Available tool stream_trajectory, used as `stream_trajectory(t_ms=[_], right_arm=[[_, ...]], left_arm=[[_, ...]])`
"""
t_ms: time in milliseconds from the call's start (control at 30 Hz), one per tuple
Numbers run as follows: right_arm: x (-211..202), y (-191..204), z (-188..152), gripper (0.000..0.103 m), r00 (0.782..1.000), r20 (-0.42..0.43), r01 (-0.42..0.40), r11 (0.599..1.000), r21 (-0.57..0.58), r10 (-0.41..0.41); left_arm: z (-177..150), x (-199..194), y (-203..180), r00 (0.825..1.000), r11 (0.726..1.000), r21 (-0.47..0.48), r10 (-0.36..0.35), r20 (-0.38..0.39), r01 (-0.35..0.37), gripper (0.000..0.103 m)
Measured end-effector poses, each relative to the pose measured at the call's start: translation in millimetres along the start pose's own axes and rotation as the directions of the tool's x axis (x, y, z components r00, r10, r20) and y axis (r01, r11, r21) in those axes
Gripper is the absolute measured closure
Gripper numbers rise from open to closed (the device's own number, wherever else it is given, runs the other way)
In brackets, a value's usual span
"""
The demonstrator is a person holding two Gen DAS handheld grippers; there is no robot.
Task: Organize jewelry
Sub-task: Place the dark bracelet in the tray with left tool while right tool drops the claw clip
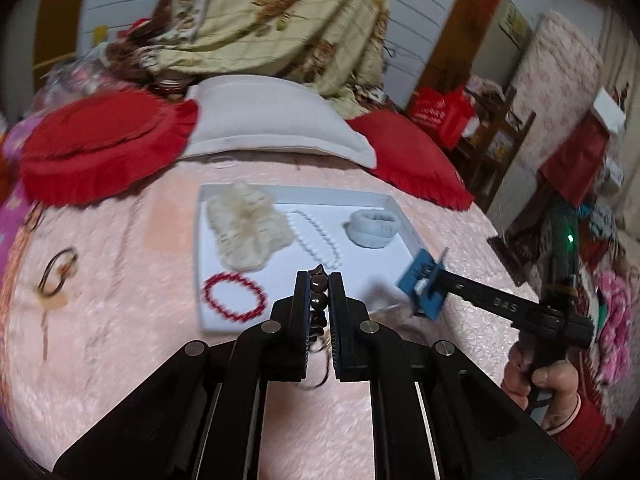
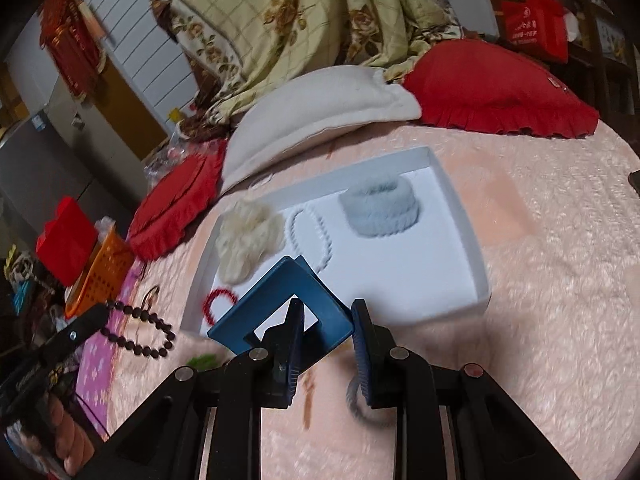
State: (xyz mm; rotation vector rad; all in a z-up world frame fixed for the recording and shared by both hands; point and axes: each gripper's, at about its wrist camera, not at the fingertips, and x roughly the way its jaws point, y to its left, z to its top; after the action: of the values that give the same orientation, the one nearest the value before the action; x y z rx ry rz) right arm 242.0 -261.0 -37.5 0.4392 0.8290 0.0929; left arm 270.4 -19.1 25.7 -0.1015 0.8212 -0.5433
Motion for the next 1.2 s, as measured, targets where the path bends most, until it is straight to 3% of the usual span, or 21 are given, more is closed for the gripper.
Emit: stream_trajectory(t_ms=[200,367,533,667,800,900,1033,1067,1167,1200], right_arm=[[38.5,-7.7,14.1,0.080,0.998,-0.059,0.010,1.000,0.013,-0.009],[64.8,-7.5,20.5,0.080,0.995,-0.094,0.026,1.000,-0.003,-0.026],[88.5,-3.7,28.6,0.080,0.991,-0.126,0.051,0.998,-0.027,-0.054],[102.8,-0.9,34.2,0.080,0.985,-0.149,0.083,0.996,-0.041,-0.088],[107.9,0.3,37.3,0.080,0.980,-0.163,0.104,0.993,-0.047,-0.110],[108.1,-0.1,39.1,0.080,0.978,-0.162,0.124,0.992,-0.033,-0.128],[113.0,0.1,41.4,0.080,0.978,-0.184,0.094,0.995,-0.024,-0.096],[111.1,-0.2,41.8,0.079,0.979,-0.181,0.095,0.995,-0.020,-0.097],[93.9,-0.3,42.5,0.060,0.987,-0.137,0.079,0.997,-0.008,-0.080],[87.5,0.5,42.3,0.060,0.988,-0.127,0.084,0.996,-0.009,-0.085]], left_arm=[[17.2,68.2,-11.2,0.994,0.999,0.019,0.049,-0.096,-0.047,0.096],[19.7,122.9,-2.3,0.975,0.991,0.031,0.137,-0.175,-0.133,0.096],[22.5,139.6,10.2,0.965,0.982,0.036,0.188,-0.181,-0.185,0.096],[22.0,140.0,19.7,0.958,0.973,0.041,0.230,-0.169,-0.226,0.095],[18.1,131.9,26.3,0.963,0.980,0.020,0.199,-0.183,-0.199,0.093],[15.2,114.8,24.4,0.969,0.983,0.013,0.181,-0.167,-0.181,0.085],[10.9,78.4,20.7,0.980,0.986,-0.005,0.165,-0.107,-0.166,0.071],[8.8,69.3,20.7,0.982,0.986,-0.012,0.165,-0.091,-0.166,0.071],[-2.7,38.3,22.5,0.983,0.983,-0.035,0.176,-0.044,-0.178,0.070],[-7.4,31.3,23.3,0.982,0.982,-0.040,0.185,-0.034,-0.186,0.070]])
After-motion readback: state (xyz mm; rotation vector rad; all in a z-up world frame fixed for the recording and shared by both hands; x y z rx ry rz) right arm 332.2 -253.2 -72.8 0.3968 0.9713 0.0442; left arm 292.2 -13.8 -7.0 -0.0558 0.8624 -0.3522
